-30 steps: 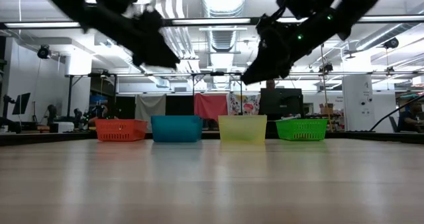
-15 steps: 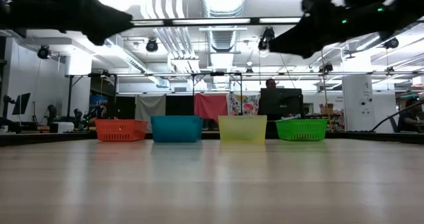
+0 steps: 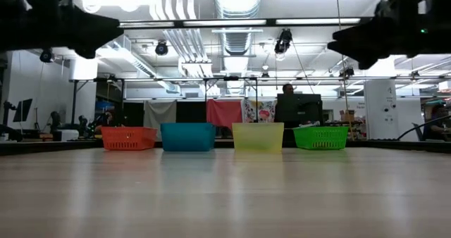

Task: Sort rubber bands into baskets
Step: Return to Home Position

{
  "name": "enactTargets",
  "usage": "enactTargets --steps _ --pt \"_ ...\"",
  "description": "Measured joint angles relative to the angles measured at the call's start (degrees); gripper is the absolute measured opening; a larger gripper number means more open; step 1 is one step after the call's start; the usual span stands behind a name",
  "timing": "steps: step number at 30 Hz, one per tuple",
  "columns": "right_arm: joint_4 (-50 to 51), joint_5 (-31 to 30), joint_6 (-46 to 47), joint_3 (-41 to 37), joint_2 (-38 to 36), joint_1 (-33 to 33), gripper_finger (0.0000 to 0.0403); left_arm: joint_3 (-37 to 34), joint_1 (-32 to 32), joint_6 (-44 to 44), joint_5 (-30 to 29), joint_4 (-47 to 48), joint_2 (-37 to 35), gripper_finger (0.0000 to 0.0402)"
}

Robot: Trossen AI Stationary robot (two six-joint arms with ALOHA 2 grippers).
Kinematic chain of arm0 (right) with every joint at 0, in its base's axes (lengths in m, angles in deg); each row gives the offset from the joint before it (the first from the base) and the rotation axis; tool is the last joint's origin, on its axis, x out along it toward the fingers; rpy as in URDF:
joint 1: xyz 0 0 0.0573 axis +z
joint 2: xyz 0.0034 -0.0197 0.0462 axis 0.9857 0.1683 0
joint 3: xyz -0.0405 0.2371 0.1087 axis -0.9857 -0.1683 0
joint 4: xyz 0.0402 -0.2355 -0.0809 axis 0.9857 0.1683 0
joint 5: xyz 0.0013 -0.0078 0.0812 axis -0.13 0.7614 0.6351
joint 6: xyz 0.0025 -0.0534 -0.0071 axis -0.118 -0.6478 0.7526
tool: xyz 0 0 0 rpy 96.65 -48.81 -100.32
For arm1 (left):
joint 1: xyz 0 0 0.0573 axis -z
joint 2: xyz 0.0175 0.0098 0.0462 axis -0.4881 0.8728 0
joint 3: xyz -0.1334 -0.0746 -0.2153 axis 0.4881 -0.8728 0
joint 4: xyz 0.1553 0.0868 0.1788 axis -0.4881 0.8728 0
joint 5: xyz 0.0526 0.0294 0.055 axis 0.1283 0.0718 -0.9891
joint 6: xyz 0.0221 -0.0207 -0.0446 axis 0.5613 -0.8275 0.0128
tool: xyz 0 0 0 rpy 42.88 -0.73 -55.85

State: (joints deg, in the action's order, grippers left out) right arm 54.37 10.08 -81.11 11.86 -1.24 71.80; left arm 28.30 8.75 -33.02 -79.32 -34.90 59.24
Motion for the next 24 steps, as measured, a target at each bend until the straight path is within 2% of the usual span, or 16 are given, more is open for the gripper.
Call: enactTargets --steps 3,6,11,19,24 --pt "1.4 0.2 0.6 -3.0 -5.9 0.0 0.0192 -3.2 0.0 -0.4 2.9 0.0 -4.5 0.0159" --pt "7.2 1.8 0.1 -3.0 -11.0 0.0 0.0192 -4.5 0.0 -0.5 6.1 -0.1 -4.2 0.0159" --pt "8.7 12.4 -4.2 -3.0 -16.2 0.0 0.0192 -4.5 0.1 1.3 9.1 -0.4 -3.6 0.0151" --pt "9.8 12.5 -4.9 -3.0 -21.1 0.0 0.0187 -4.5 0.1 5.7 10.4 2.9 -4.1 0.0124" --pt "15.6 12.8 -4.1 -2.7 -23.0 0.0 0.0171 -4.5 0.1 5.0 9.7 4.9 -4.3 0.0103"
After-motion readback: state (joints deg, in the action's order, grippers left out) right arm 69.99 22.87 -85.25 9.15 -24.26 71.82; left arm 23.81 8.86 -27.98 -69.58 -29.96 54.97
